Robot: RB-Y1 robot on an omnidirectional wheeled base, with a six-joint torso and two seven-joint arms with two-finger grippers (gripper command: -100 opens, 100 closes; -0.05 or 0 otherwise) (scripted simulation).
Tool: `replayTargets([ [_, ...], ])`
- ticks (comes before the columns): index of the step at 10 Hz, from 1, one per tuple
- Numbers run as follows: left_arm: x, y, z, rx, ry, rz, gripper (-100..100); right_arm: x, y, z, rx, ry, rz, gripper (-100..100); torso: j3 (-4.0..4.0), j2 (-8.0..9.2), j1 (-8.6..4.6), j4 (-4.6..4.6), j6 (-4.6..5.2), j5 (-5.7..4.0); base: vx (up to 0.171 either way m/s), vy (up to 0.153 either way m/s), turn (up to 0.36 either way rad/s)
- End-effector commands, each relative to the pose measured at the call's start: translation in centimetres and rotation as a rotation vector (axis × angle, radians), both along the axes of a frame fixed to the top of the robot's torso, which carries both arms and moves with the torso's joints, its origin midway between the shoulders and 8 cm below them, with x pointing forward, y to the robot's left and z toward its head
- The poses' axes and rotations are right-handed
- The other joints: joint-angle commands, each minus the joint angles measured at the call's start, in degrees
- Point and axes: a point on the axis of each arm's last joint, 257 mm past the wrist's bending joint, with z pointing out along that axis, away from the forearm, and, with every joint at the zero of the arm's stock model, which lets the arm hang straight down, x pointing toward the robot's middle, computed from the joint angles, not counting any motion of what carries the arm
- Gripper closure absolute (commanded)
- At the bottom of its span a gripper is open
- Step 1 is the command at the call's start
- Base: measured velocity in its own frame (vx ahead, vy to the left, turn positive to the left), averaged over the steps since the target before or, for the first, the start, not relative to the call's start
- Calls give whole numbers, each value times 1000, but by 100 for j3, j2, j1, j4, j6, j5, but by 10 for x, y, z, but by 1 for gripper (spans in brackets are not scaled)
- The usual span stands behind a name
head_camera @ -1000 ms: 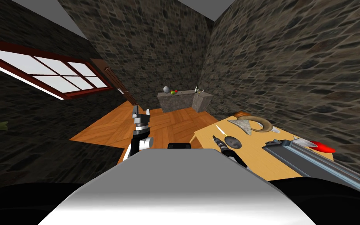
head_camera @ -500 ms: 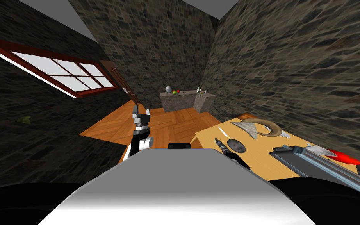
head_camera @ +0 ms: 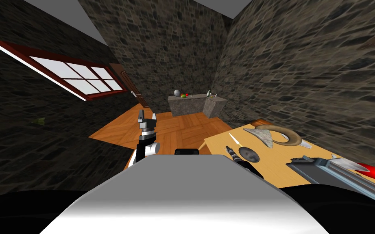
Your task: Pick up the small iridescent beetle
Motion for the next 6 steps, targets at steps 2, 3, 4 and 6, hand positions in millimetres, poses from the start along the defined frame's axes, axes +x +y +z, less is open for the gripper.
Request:
replayTargets([
  [2,0,0,0,0,0,0,0,-23,-12,-15,70,22,-91,-100,-1,-1,0,0,2,0,16,-3,81],
  [3,0,0,0,0,0,0,0,-23,-12,-15,88,11,-109,-100,-2,-3,-1,-1,1,0,17,-5,56],
  [4,0,0,0,0,0,0,0,-23,-12,-15,97,5,-118,-100,-2,-4,-2,-1,2,0,7,-3,3],
  [6,0,0,0,0,0,0,0,-37,-19,-23,145,12,-185,-100,-1,-2,1,0,1,0,15,-1,77],
])
